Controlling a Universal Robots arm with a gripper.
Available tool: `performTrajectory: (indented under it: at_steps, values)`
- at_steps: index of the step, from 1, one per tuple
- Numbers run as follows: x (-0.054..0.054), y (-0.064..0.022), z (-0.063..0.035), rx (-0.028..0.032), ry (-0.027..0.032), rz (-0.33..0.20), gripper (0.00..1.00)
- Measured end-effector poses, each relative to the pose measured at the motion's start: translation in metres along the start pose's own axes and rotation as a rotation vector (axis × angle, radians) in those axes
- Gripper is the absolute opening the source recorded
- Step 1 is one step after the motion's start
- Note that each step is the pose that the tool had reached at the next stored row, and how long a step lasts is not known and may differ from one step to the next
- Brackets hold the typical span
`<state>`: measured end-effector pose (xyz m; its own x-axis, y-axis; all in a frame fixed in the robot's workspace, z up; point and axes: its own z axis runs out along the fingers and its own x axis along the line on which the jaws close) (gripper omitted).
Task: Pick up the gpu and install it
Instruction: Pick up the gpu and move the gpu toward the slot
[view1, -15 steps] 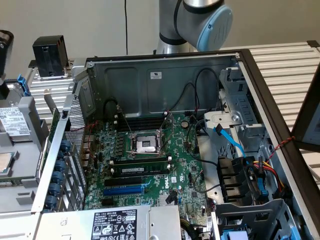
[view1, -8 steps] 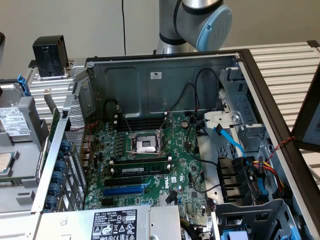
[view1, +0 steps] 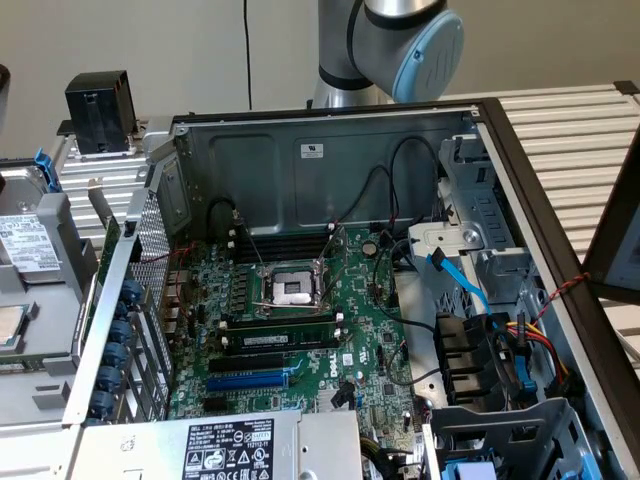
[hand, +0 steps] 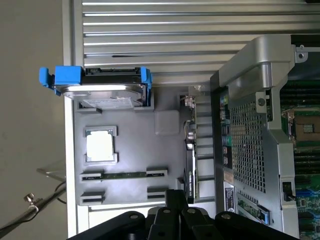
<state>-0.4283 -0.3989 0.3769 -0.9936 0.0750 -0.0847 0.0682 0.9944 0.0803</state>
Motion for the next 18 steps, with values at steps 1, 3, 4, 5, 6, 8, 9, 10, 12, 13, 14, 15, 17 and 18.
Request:
performTrajectory:
  at_steps: [1,3,4,5,6,8,9,10,12,13,14,15,17,18]
  values:
    - [0.0000,0.0000,0.0000,0.0000,0.0000,0.000,0.11]
    - [0.0000,0.0000,0.0000,0.0000,0.0000,0.000,0.11]
    - [0.0000,0.0000,0.0000,0.0000,0.0000,0.000,0.11]
    - [0.0001,0.0000,0.0000,-0.0001,0.0001,0.000,0.18]
    - [0.0001,-0.0001,0.0000,-0.0002,0.0000,0.000,0.18]
    - [0.0006,-0.0002,0.0003,-0.0004,-0.0025,0.000,0.30]
    - [0.0007,-0.0002,0.0009,-0.0008,-0.0074,0.000,0.30]
    - [0.0008,-0.0002,0.0015,-0.0013,-0.0146,-0.001,0.30]
    - [0.0011,-0.0004,0.0030,-0.0024,-0.0282,-0.002,0.37]
    - [0.0013,-0.0005,0.0036,-0.0028,-0.0358,-0.002,0.37]
    - [0.0015,-0.0006,0.0045,-0.0033,-0.0418,-0.003,0.37]
    - [0.0020,-0.0007,0.0055,-0.0037,-0.0475,-0.003,0.37]
    - [0.0029,-0.0009,0.0074,-0.0047,-0.0585,-0.004,0.37]
    - [0.0035,-0.0010,0.0084,-0.0050,-0.0637,-0.005,0.37]
